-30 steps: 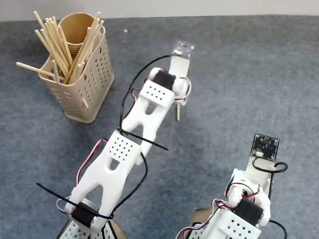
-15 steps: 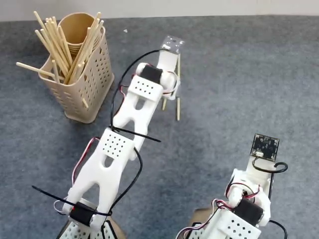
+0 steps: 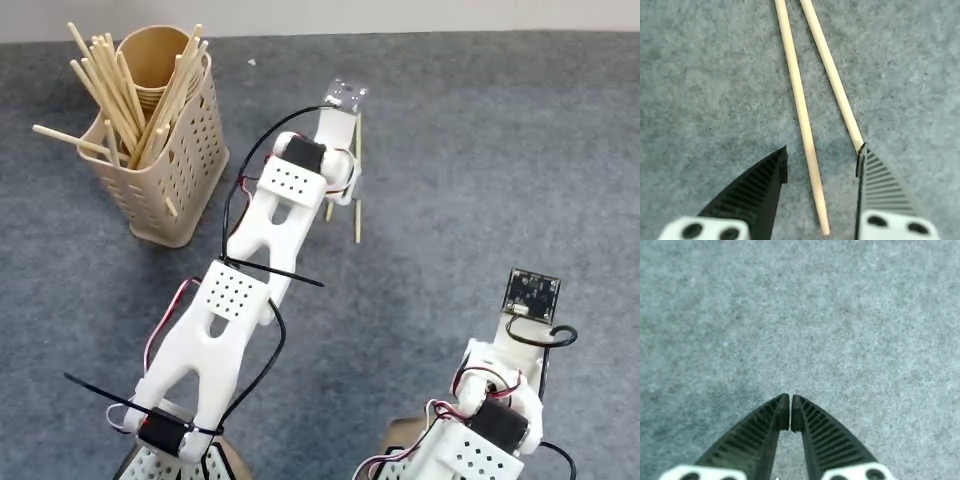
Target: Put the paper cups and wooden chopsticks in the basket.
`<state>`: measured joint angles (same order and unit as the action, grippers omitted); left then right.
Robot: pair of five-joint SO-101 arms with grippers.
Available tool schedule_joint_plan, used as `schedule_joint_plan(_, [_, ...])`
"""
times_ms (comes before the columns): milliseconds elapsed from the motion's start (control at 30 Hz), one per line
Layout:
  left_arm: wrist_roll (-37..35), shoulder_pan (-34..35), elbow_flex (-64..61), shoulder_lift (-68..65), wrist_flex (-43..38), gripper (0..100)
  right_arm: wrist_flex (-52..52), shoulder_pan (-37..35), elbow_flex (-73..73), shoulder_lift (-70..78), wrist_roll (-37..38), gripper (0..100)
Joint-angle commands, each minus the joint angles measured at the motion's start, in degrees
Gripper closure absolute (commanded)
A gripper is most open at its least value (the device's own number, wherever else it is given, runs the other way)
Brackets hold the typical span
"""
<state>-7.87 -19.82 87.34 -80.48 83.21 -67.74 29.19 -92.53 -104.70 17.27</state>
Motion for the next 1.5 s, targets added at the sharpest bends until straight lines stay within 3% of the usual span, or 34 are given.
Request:
schedule_joint_plan(0, [0.3, -1.8, -0.2, -1.2, -0.3, 77, 0.2, -0.5, 1.9, -0.5, -0.2, 97.1])
schedule_joint_plan(267, [-5.5, -2.2, -0.6, 5.1, -0.3, 77, 0.2, -0.5, 1.9, -0.5, -0.2, 97.1])
schedule_joint_plan(633, [-5.5, -2.2, -2.7, 0.2, -0.5, 77, 0.2, -0.5, 1.9, -0.5, -0.2, 97.1])
schedule_joint_plan(733, [-5.3, -3.3, -2.9, 0.5, -0.3, 84, 0.2, -0.5, 1.9, -0.5, -0.2, 97.1])
schedule_joint_plan(833, [-5.3, -3.8, -2.9, 0.5, -0.3, 99, 0.2, -0.5, 1.9, -0.5, -0.2, 97.1])
schedule_joint_plan(1100, [-4.8, -3.8, -1.5, 1.5, 1.3, 99, 0.2, -0.5, 1.9, -0.5, -0.2, 97.1])
schedule_joint_plan(1267, [1.2, -8.8, 8.0, 7.0, 8.7, 99, 0.2, -0.5, 1.9, -0.5, -0.2, 97.1])
schedule_joint_plan(1467, [5.0, -16.4, 7.3, 24.6, 14.4, 99, 0.2, -0.5, 1.9, -0.5, -0.2, 97.1])
